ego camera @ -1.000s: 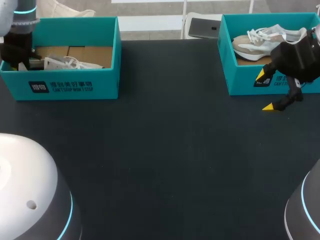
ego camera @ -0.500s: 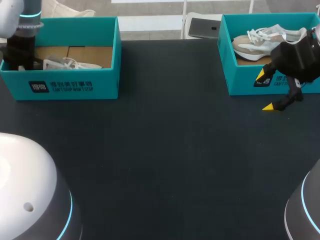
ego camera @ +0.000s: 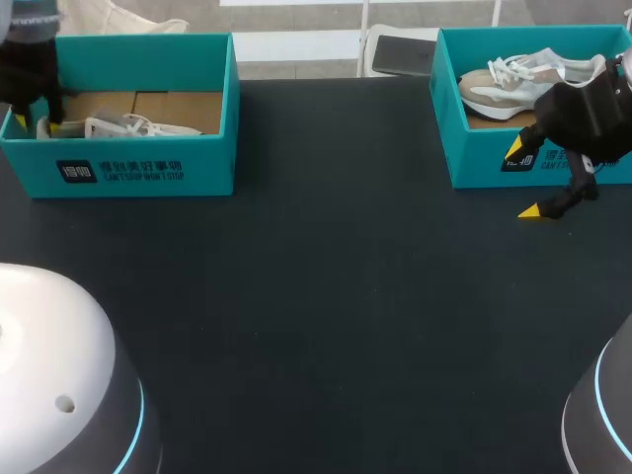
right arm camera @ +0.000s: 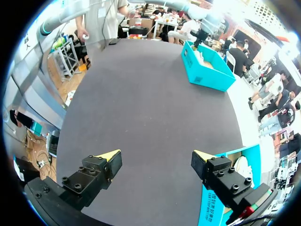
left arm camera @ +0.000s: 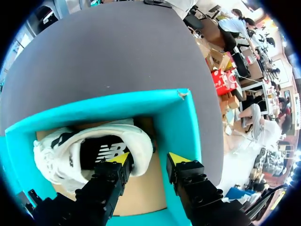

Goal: Take the shoe out of the shoebox, open the shoe tongue, remove and reinsert the insole, then place the shoe into the shoebox

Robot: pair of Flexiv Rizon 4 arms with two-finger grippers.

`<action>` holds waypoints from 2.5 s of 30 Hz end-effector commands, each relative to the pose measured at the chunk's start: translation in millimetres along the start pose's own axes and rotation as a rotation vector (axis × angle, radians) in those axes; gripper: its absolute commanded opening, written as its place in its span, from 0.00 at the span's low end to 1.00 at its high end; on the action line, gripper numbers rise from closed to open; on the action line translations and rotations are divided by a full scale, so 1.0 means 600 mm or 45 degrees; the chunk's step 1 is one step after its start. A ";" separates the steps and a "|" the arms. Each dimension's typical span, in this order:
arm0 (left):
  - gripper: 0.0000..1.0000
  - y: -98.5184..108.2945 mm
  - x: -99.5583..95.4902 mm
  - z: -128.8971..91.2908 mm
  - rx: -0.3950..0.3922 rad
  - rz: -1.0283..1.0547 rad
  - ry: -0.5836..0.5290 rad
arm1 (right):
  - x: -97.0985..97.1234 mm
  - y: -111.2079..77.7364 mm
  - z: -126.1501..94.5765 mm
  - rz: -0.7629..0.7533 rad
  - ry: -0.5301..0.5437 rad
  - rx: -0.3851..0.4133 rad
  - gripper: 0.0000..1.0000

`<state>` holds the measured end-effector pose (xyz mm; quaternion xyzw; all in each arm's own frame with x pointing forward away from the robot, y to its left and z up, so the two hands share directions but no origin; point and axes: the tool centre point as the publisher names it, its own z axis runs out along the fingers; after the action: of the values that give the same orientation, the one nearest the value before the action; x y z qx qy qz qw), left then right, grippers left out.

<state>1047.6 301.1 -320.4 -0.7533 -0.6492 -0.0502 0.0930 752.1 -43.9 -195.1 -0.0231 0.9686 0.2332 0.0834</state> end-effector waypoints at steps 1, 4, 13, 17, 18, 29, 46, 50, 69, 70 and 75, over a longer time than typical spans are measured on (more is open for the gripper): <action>0.52 -0.022 0.007 -0.040 -0.031 0.010 -0.036 | -0.001 0.001 0.002 0.002 0.001 0.006 1.00; 0.50 -0.034 0.010 -0.083 -0.049 -0.001 -0.098 | -0.001 0.001 0.002 0.002 0.001 0.006 1.00; 0.66 -0.112 0.018 -0.187 0.078 -0.037 -0.228 | -0.001 0.001 0.002 0.002 0.001 0.006 1.00; 0.96 -0.157 0.014 -0.216 0.187 -0.031 -0.268 | -0.001 0.001 0.002 0.002 0.001 0.006 1.00; 1.00 -0.168 0.013 -0.224 0.211 -0.017 -0.292 | -0.001 0.001 0.002 0.002 0.001 0.006 1.00; 1.00 -0.168 0.013 -0.224 0.211 -0.017 -0.292 | -0.144 -0.053 -0.044 0.689 -0.394 -0.041 1.00; 1.00 -0.168 0.013 -0.224 0.211 -0.017 -0.292 | -0.211 -0.070 -0.063 0.765 -0.494 -0.028 1.00; 1.00 -0.168 0.013 -0.224 0.211 -0.017 -0.292 | -0.211 -0.070 -0.063 0.765 -0.494 -0.028 1.00; 1.00 -0.168 0.013 -0.224 0.211 -0.017 -0.292 | -0.410 -0.240 -0.069 1.363 -0.690 0.159 1.00; 1.00 -0.168 0.013 -0.224 0.211 -0.017 -0.292 | -0.423 -0.253 -0.071 1.377 -0.702 0.157 1.00; 1.00 -0.168 0.013 -0.224 0.211 -0.017 -0.292 | -0.487 -0.306 -0.071 1.452 -0.691 0.133 1.00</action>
<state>955.6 294.4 -180.2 -0.7390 -0.6629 0.0902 0.0793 1006.2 -217.0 -174.7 0.5464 0.7797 0.2161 0.2165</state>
